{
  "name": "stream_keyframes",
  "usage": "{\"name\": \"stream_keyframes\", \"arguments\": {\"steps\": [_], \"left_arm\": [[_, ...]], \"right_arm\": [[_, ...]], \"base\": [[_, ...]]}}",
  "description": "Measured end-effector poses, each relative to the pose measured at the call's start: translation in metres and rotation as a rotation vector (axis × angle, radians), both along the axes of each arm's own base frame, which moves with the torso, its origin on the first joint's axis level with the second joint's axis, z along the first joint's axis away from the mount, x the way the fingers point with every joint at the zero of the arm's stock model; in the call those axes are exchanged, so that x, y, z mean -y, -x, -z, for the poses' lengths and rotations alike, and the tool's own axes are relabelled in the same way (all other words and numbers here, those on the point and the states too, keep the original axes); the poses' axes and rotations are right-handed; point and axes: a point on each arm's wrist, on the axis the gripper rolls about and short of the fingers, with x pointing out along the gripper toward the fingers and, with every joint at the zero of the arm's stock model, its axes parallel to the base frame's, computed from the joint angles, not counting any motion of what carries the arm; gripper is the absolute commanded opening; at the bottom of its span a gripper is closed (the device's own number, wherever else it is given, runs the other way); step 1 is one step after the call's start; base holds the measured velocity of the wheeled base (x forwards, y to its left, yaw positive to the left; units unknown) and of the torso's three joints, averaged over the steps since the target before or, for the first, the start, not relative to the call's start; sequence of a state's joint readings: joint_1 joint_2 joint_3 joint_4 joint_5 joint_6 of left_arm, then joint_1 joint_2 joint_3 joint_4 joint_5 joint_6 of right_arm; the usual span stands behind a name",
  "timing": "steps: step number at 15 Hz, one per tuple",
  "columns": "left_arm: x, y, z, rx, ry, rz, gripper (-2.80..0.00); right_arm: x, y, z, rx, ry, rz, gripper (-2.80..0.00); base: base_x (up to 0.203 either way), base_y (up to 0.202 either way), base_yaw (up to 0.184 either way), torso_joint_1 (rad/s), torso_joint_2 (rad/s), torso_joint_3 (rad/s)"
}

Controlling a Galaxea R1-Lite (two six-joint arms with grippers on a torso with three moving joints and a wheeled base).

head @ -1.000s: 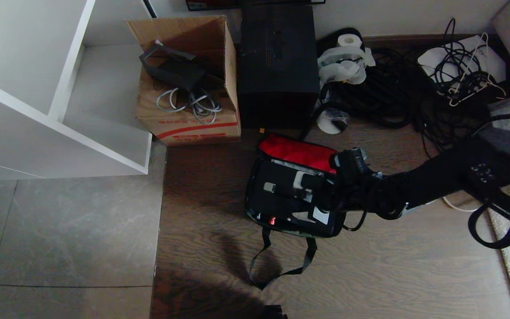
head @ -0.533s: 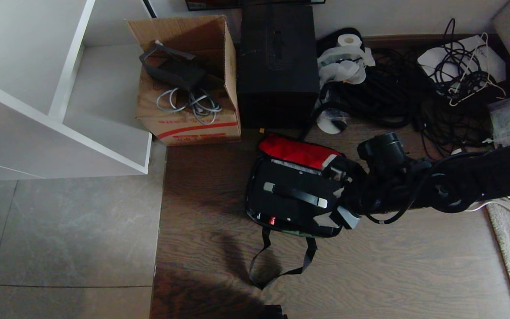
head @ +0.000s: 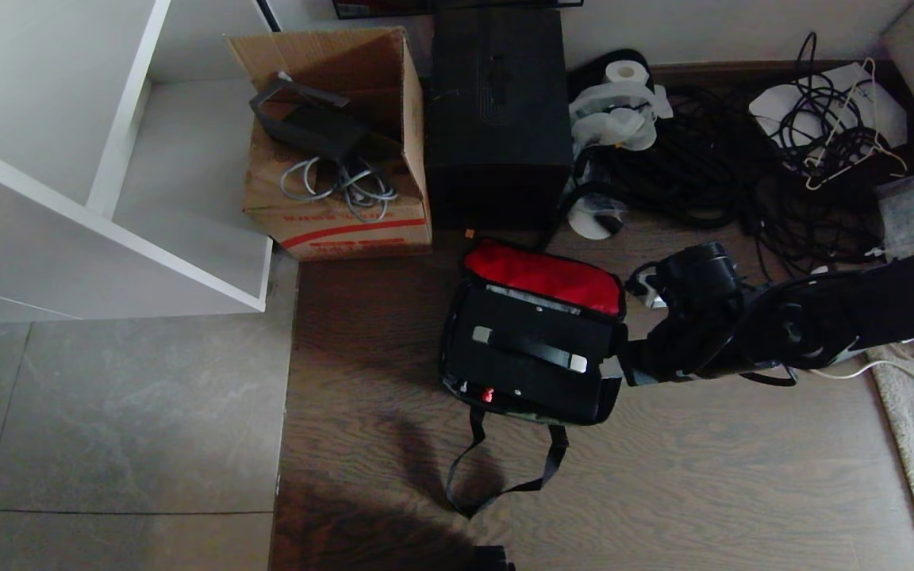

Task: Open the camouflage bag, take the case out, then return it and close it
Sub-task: Close the top of the storage box

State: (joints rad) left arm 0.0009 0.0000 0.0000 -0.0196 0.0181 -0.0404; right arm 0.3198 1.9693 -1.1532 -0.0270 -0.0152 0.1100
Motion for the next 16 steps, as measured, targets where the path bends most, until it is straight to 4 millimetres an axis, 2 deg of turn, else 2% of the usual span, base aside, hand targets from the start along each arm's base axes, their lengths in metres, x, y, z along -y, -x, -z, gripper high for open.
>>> {"name": "stream_keyframes", "arguments": {"steps": [5, 7, 8, 10, 12, 14, 16], "left_arm": [[0.000, 0.000, 0.000, 0.000, 0.000, 0.000, -2.80], [0.000, 0.000, 0.000, 0.000, 0.000, 0.000, -2.80], [0.000, 0.000, 0.000, 0.000, 0.000, 0.000, -2.80], [0.000, 0.000, 0.000, 0.000, 0.000, 0.000, -2.80], [0.000, 0.000, 0.000, 0.000, 0.000, -0.001, -2.80], [0.000, 0.000, 0.000, 0.000, 0.000, 0.001, -2.80], [0.000, 0.000, 0.000, 0.000, 0.000, 0.001, -2.80]], "right_arm": [[0.034, -0.009, 0.004, -0.015, -0.085, 0.022, -2.80], [0.045, -0.001, -0.002, -0.009, -0.142, -0.001, -2.80], [0.049, 0.010, -0.006, -0.017, -0.168, -0.012, -2.80], [0.055, 0.042, -0.020, -0.021, -0.217, -0.036, -2.80], [0.062, 0.087, -0.041, 0.003, -0.276, -0.082, -2.80], [0.071, 0.144, -0.060, 0.055, -0.314, -0.118, -2.80], [0.084, 0.205, -0.067, 0.145, -0.331, -0.124, -2.80]], "base": [[0.000, 0.000, 0.000, 0.000, 0.00, 0.000], [0.000, 0.000, 0.000, 0.000, 0.00, 0.000], [0.000, 0.000, 0.000, 0.000, 0.00, 0.000], [0.000, 0.000, 0.000, 0.000, 0.00, 0.000], [0.000, 0.000, 0.000, 0.000, 0.00, 0.000], [0.000, 0.000, 0.000, 0.000, 0.00, 0.000], [0.000, 0.000, 0.000, 0.000, 0.00, 0.000]]}}
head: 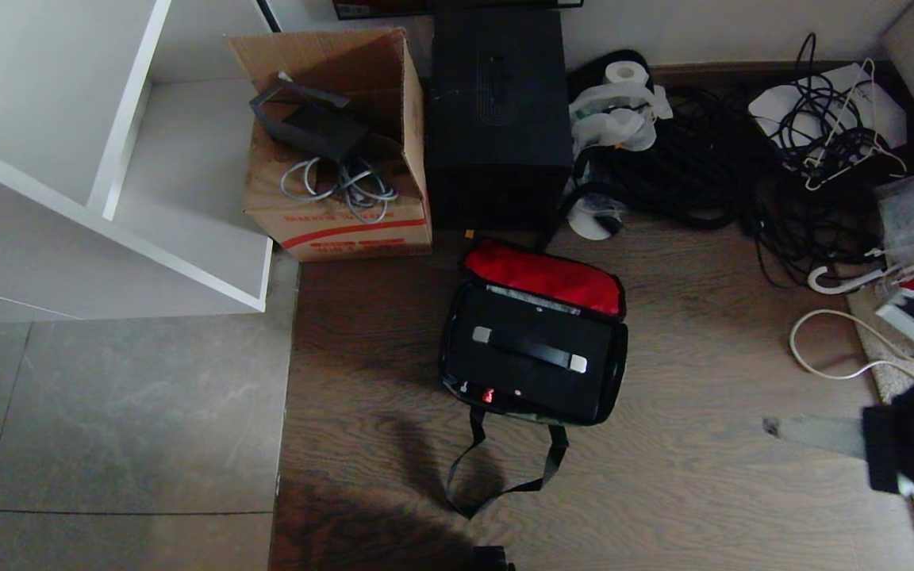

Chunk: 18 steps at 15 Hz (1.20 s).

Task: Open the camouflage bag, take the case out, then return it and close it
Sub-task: Close the top of the storage box

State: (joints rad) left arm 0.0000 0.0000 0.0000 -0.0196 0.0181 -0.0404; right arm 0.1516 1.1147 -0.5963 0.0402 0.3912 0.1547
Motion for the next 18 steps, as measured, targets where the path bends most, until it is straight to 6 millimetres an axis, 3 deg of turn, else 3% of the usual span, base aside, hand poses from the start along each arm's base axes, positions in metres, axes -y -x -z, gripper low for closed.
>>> {"name": "stream_keyframes", "arguments": {"steps": [2, 3, 6, 10, 18], "left_arm": [[0.000, 0.000, 0.000, 0.000, 0.000, 0.000, -2.80], [0.000, 0.000, 0.000, 0.000, 0.000, 0.000, -2.80], [0.000, 0.000, 0.000, 0.000, 0.000, 0.000, -2.80], [0.000, 0.000, 0.000, 0.000, 0.000, 0.000, -2.80], [0.000, 0.000, 0.000, 0.000, 0.000, 0.000, -2.80]], "right_arm": [[0.012, 0.059, 0.012, 0.108, -0.005, 0.035, -2.80], [0.017, 0.084, 0.027, 0.154, 0.012, 0.075, -2.80], [0.026, 0.128, 0.083, 0.260, 0.117, 0.290, -2.80], [0.030, 0.147, 0.108, 0.447, 0.219, 0.478, -2.80], [0.030, 0.162, 0.118, 0.606, 0.211, 0.489, -2.80]], "base": [[0.000, 0.000, 0.000, 0.000, 0.00, 0.000], [0.000, 0.000, 0.000, 0.000, 0.00, 0.000], [0.000, 0.000, 0.000, 0.000, 0.00, 0.000], [0.000, 0.000, 0.000, 0.000, 0.00, 0.000], [0.000, 0.000, 0.000, 0.000, 0.00, 0.000]]}}
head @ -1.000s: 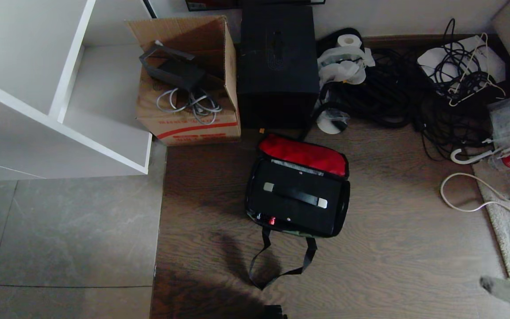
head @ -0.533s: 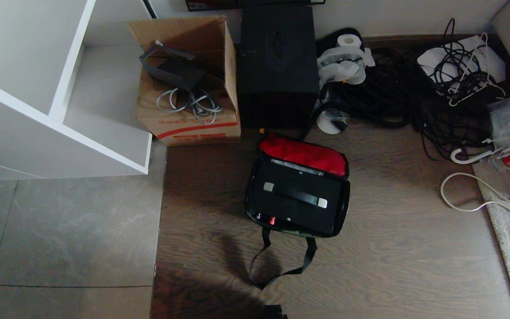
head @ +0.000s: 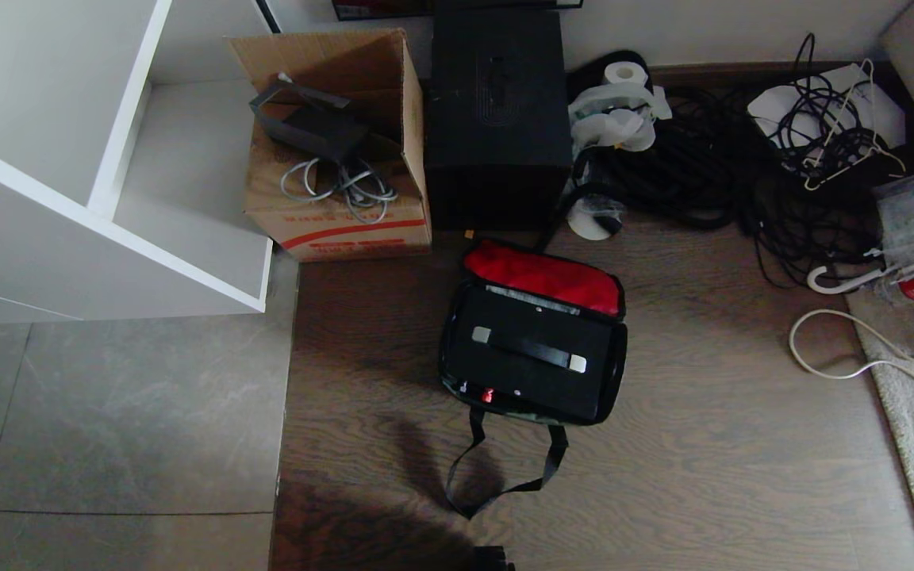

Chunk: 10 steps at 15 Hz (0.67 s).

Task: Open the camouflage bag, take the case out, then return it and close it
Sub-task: Close the top of the storage box

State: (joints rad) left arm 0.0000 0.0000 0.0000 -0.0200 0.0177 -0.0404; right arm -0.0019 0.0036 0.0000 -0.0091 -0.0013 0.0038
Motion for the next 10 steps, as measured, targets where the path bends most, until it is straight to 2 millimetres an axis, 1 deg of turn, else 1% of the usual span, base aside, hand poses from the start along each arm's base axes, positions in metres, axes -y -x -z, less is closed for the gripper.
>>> {"name": "stream_keyframes", "arguments": {"steps": [10], "left_arm": [[0.0000, 0.0000, 0.0000, 0.000, 0.000, 0.000, -2.80]], "right_arm": [[0.0000, 0.0007, 0.0003, 0.008, -0.001, 0.000, -2.80]], "base": [[0.000, 0.000, 0.000, 0.000, 0.00, 0.000]]}}
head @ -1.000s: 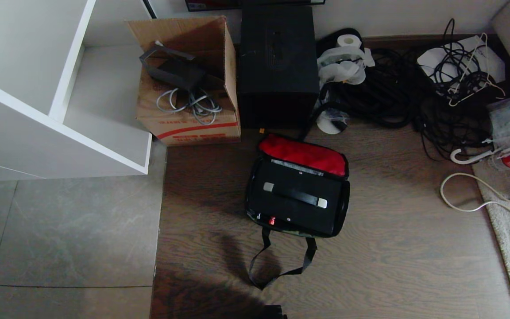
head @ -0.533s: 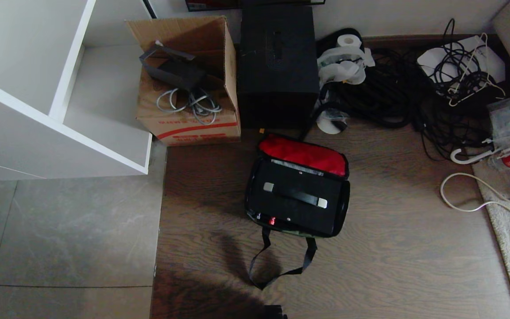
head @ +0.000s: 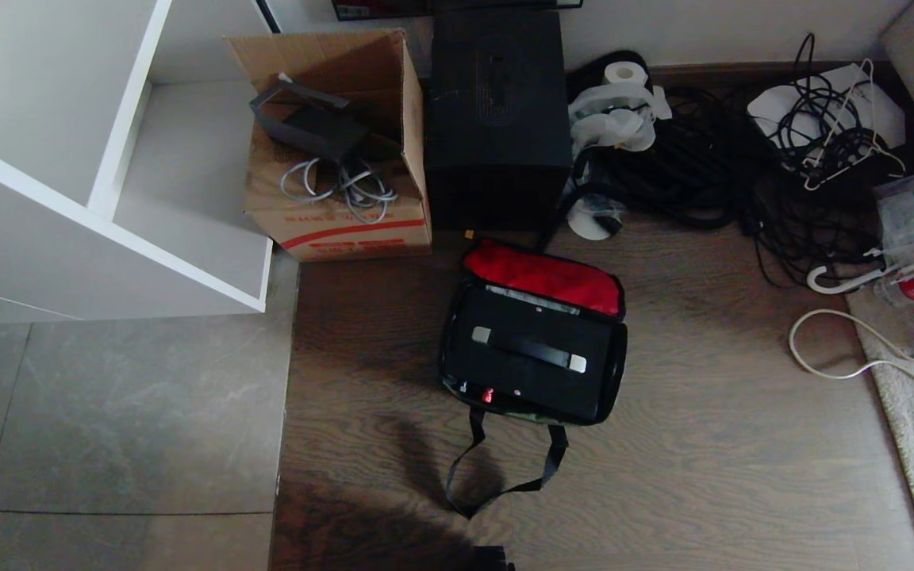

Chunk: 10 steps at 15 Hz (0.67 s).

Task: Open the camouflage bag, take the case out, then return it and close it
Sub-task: Close the top of the storage box

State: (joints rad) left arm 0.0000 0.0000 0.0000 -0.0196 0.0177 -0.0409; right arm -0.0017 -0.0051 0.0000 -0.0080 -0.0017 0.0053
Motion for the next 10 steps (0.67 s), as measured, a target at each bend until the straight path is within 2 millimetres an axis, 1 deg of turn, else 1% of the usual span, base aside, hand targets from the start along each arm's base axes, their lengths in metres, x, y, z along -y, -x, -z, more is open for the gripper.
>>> {"name": "stream_keyframes", "arguments": {"steps": [10], "left_arm": [[0.0000, 0.0000, 0.0000, 0.000, 0.000, 0.000, -2.80]], "right_arm": [[0.0000, 0.0000, 0.0001, -0.001, 0.000, 0.000, -2.80]], "base": [[0.000, 0.000, 0.000, 0.000, 0.00, 0.000]]}}
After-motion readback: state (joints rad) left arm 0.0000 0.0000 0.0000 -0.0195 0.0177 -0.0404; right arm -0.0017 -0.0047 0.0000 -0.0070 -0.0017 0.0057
